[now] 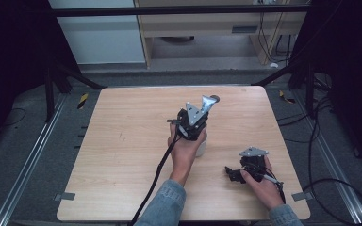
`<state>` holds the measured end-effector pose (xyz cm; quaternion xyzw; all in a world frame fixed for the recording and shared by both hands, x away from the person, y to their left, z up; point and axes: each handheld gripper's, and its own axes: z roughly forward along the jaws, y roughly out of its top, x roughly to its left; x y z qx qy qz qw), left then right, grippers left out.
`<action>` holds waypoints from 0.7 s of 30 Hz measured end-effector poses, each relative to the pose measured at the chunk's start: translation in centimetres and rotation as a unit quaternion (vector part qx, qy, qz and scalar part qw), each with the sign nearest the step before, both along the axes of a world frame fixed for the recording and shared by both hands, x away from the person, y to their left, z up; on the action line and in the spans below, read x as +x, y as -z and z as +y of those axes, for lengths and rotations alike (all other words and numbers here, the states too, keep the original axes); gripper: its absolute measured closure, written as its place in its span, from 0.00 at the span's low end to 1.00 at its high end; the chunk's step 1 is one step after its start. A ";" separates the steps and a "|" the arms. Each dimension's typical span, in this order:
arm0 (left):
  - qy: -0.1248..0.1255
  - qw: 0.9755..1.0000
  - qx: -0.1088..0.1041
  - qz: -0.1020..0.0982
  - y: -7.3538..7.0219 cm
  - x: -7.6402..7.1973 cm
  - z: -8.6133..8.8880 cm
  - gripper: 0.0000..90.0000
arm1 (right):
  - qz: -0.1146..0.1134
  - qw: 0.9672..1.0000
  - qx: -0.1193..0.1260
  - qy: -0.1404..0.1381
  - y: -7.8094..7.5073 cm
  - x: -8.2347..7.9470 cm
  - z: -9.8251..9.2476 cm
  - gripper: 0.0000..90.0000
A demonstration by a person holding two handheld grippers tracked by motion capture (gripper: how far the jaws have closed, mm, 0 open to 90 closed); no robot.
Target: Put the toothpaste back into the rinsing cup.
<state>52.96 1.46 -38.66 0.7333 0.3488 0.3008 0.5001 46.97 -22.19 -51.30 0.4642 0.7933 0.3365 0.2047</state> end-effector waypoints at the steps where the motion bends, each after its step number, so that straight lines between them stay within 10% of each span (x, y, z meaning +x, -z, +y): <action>1: -0.002 1.000 -0.002 -0.001 0.2 0.0 0.1 0.86 | -0.001 1.000 0.000 0.000 0.0 0.0 0.0 0.01; 21: -0.006 1.000 -0.005 -0.009 1.8 -0.3 0.4 0.86 | 0.001 1.000 0.002 0.001 0.0 0.0 0.0 0.01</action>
